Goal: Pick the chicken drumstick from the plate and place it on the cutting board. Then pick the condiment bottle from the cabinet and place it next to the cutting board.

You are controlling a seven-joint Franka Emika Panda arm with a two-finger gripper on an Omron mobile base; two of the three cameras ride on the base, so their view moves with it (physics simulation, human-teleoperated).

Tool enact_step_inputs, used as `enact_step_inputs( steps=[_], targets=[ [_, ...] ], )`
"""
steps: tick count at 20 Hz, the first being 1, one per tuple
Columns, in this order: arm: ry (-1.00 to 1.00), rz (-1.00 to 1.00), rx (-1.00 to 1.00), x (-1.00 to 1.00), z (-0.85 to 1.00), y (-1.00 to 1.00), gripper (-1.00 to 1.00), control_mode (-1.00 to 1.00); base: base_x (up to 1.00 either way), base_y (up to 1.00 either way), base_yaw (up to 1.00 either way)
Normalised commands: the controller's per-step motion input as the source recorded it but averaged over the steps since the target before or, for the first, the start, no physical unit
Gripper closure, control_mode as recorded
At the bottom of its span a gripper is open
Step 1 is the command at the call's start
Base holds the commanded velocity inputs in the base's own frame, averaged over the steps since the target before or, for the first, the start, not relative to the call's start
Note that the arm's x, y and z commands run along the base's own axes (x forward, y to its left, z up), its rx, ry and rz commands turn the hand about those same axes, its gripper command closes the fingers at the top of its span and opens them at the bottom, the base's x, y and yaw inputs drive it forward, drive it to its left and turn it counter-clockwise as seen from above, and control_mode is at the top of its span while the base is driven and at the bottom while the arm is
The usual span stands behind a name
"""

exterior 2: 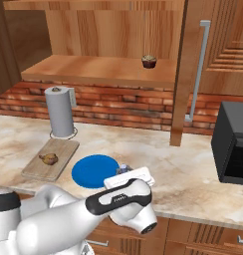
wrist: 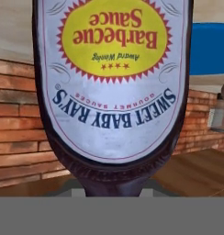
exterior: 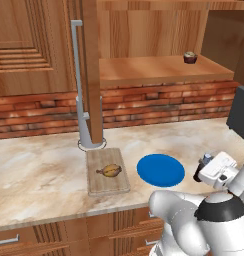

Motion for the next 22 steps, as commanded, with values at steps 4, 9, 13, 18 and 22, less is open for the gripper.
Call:
enact_step_inputs(
  steps=[4,9,13,18,22],
  targets=[
    [0.00,0.03,0.00,0.17,-0.19,0.03,1.00,-1.00,0.00,0.00,0.00],
    [0.00,0.02,0.00,0.19,-0.25,0.00,1.00,-1.00,0.00,0.00,0.00],
    [-0.01,0.03,0.00,0.19,-0.31,0.00,1.00,-1.00,0.00,0.00,0.00],
    [-0.01,0.03,0.00,0.16,-0.30,0.00,1.00,-1.00,0.00,0.00,0.00],
    [0.00,0.04,0.00,0.11,-0.26,0.00,1.00,-1.00,0.00,0.00,0.00]
  ],
)
